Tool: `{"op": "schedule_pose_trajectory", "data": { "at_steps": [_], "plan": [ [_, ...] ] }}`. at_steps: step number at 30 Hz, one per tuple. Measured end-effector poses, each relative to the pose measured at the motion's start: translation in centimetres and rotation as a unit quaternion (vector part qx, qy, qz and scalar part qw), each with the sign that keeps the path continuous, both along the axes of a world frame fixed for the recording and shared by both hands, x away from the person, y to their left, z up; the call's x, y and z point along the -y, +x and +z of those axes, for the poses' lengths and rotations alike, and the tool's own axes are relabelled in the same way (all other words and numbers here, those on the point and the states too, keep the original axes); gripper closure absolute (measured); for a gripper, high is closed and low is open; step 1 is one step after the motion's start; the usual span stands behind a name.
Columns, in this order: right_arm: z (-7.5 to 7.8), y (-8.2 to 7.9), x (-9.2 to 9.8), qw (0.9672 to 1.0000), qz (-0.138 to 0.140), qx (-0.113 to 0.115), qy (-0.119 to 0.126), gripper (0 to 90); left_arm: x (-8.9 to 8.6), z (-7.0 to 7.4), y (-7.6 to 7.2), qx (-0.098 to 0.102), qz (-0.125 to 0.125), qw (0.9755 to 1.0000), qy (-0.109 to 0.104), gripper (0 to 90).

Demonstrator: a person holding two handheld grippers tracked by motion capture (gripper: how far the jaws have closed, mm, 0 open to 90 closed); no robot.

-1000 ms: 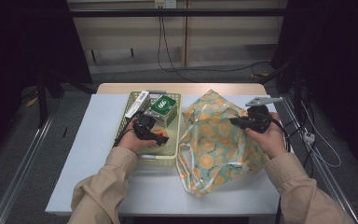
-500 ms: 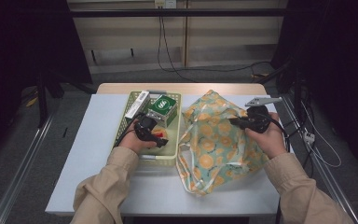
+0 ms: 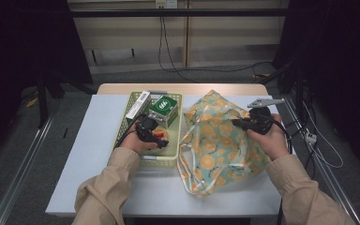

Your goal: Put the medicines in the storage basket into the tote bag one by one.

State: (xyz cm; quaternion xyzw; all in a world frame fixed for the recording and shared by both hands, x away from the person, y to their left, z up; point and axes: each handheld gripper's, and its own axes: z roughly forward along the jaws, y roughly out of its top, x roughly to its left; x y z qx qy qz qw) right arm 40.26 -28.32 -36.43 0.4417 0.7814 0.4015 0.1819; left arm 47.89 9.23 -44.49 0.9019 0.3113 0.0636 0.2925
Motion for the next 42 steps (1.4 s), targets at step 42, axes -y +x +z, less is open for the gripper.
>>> {"op": "schedule_pose_trajectory", "data": {
  "at_steps": [42],
  "plan": [
    [0.2, 0.5, -0.1, 1.0, -0.006, -0.002, 0.0, 90.0, 7.3, 11.2, -6.0, 0.043, -0.094, 0.9832, -0.151, 20.3]
  ]
}}
